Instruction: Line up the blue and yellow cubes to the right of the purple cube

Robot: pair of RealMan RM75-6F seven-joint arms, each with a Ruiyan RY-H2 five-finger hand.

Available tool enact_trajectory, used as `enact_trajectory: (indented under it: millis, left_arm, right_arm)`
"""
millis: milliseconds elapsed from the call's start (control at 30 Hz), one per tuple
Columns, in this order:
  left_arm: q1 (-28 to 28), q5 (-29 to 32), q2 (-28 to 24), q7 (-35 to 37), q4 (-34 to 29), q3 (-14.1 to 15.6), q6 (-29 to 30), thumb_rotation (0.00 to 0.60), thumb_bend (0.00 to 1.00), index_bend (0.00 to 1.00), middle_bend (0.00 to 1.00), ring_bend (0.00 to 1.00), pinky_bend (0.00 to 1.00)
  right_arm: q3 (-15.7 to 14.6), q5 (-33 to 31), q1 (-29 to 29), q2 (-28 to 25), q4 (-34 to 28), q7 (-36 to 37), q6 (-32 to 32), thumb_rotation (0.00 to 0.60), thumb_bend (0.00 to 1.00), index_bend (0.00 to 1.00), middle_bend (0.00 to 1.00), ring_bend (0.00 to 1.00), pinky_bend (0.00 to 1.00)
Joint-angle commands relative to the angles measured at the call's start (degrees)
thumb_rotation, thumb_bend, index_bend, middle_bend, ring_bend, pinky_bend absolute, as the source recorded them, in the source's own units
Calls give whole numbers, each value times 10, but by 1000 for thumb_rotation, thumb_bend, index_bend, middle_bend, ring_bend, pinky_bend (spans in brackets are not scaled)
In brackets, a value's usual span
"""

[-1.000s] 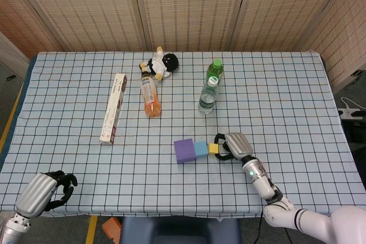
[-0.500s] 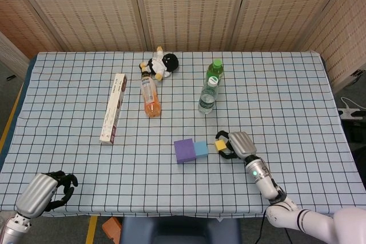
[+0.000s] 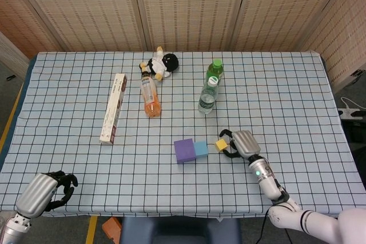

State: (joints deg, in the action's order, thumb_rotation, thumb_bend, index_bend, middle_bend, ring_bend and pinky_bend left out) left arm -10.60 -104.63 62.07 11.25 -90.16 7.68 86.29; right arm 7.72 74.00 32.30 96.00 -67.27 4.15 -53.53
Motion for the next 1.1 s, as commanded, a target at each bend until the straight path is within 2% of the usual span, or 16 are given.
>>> enact_trajectory:
  millis: [33,233,400,633,800,900,1100]
  left_arm:
    - [0,-1,0,-1,-1,0,-1,600,500,527,672,539,681]
    - [0,2,0,1,0,0,-1,600,500,527,672,540,681]
    - [0,1,0,2,0,0,0,600,500,527,672,539,681]
    - [0,2,0,1,0,0,1,600,499,527,672,539,681]
    - [1,0,-1,3,0,-1,3,600,500,527,672,539,681]
    - [0,-1,-1,2,0,0,3,600,500,527,672,539,682]
    - [1,0,-1,0,-1,0,2,600,500,527,672,539,681]
  right_arm:
    - [3,-14,-2,-9,-12,-15,6,600,190,355,997,881,1000]
    - [7,-31,-4,-15,-22,-53,0,600,190,326,997,881,1000]
    - [12,-75,-9,-38,-69,-112,4,600,198,329,997,881,1000]
    - [18,-155,-14,-56,-148,-224,-20,600,464,373,998,881,1000]
    - [18,-191,-13,-67,-185,-286,-49,600,526,379,998,881,1000]
    - [22,-213,-11,-75,-202,-289,-41,600,534,381,998,881,1000]
    - [30,-261,4,-104,-222,-247,34,600,535,389,999,881,1000]
